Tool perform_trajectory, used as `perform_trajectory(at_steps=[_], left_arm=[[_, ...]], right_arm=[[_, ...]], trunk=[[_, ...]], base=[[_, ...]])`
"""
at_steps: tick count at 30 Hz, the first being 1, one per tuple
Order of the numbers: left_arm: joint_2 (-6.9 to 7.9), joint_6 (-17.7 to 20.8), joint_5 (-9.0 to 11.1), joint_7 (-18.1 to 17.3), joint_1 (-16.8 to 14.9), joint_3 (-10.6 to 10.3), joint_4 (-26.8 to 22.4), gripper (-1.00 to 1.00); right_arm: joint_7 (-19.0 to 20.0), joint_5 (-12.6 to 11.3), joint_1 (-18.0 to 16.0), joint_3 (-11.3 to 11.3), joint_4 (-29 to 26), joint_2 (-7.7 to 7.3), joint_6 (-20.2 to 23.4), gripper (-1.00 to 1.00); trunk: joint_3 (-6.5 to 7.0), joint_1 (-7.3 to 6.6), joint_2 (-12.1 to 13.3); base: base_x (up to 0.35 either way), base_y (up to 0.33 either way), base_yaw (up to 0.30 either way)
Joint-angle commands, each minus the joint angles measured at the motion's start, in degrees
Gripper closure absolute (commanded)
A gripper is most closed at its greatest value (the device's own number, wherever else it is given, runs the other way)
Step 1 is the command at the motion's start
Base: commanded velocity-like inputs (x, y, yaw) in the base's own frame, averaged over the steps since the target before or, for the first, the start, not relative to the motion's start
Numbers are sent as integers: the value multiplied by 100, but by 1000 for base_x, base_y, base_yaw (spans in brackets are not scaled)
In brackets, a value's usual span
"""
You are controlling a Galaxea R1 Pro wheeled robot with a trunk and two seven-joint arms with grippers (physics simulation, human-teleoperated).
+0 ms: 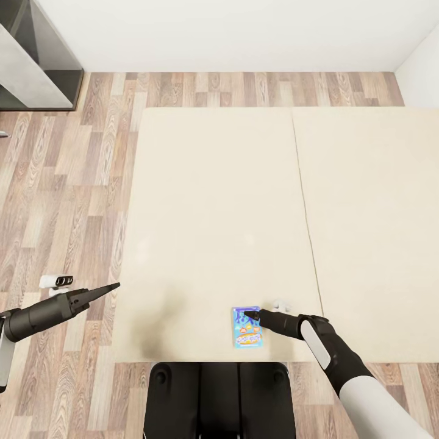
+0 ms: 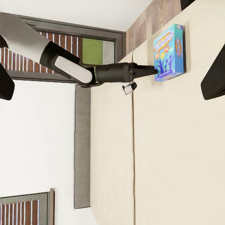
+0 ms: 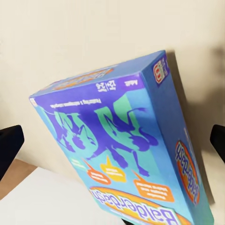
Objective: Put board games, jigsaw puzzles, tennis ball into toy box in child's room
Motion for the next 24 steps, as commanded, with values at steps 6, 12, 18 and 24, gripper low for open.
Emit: perform_trajectory(at_steps=[6,12,18,24], left_arm=[[1,61,-7,-25,-2,1,-1,-100],[1,61,-7,-25,0,1,-1,-100],[1,61,-7,-25,1,1,-1,-100],[1,61,-7,-25,1,1,-1,-100]], right_arm=[[1,-8,2,12,-4,-6,19,-100],[1,-3,6,12,-4,-4,15,-100],[1,-2,6,12,-4,0,15,-100],[1,-2,0,12,-4,5,26,-100]], trunk=[[-6,3,-9],[-6,3,-9],[-6,3,-9],[-6,3,-9]], base=[[0,0,0],[0,43,0],[0,48,0],[0,5,0]])
